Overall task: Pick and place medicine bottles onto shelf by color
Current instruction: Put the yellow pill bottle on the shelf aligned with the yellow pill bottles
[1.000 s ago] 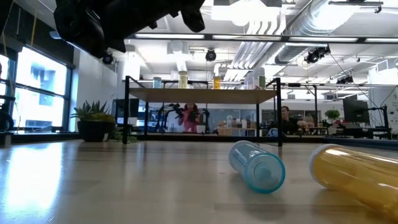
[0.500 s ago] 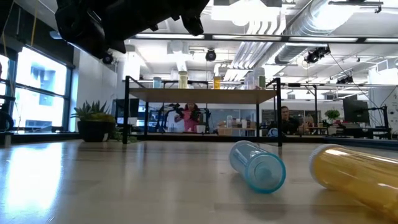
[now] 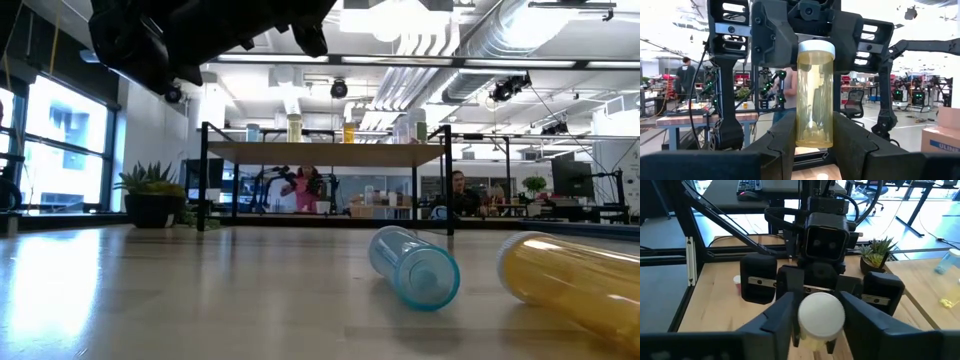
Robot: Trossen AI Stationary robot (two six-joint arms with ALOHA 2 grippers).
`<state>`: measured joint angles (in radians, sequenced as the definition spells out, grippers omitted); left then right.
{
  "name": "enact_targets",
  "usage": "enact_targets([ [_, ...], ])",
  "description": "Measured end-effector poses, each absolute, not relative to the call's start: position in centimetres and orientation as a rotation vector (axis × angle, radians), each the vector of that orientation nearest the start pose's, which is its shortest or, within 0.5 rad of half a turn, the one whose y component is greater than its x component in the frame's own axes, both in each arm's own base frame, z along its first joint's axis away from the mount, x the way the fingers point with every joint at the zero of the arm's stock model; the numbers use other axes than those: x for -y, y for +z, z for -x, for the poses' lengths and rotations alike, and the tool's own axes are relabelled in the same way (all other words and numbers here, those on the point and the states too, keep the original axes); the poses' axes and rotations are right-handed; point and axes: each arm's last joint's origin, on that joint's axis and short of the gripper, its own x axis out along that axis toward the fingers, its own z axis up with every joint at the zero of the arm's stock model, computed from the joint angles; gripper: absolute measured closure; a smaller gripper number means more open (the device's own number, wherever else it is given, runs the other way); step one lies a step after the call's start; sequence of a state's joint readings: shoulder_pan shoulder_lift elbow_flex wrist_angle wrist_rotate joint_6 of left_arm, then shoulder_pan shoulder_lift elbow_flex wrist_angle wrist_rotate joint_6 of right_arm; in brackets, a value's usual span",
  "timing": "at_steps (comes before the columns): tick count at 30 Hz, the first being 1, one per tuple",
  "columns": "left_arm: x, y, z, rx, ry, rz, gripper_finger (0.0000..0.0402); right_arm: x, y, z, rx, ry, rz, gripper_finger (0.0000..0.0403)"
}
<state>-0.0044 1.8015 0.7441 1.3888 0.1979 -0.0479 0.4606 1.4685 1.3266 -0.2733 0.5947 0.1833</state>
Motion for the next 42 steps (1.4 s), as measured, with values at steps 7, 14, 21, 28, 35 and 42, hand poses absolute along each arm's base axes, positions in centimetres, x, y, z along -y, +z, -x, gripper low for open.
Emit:
enact_targets([
  [7, 0.7, 20.8, -34.4, 0.324, -0.208, 0.016, 0.0300, -13.1, 35.3, -30.1, -0.351, -0.168, 0.033, 0.0306],
  [14, 0.5, 20.7, -34.4, 0.323, -0.202, 0.007, 0.0298, -13.1, 35.3, -30.1, -0.353, -0.169, 0.032, 0.0291],
  [21, 0.3, 20.7, -34.4, 0.314, -0.200, 0.033, 0.0276, -13.0, 35.3, -30.1, -0.357, -0.172, 0.036, 0.0298],
  [28, 0.1, 20.5, -34.5, 0.287, -0.195, 0.066, 0.0214, -13.0, 35.2, -30.1, -0.361, -0.167, 0.034, 0.0297],
  [35, -1.8, 20.4, -33.7, 0.220, -0.216, 0.104, 0.0182, -12.9, 35.1, -30.0, -0.372, -0.210, 0.043, 0.0297],
  [42, -4.1, 21.1, -31.7, 0.179, -0.193, 0.142, 0.0182, -11.2, 34.5, -30.3, -0.419, -0.304, 0.009, 0.0297],
])
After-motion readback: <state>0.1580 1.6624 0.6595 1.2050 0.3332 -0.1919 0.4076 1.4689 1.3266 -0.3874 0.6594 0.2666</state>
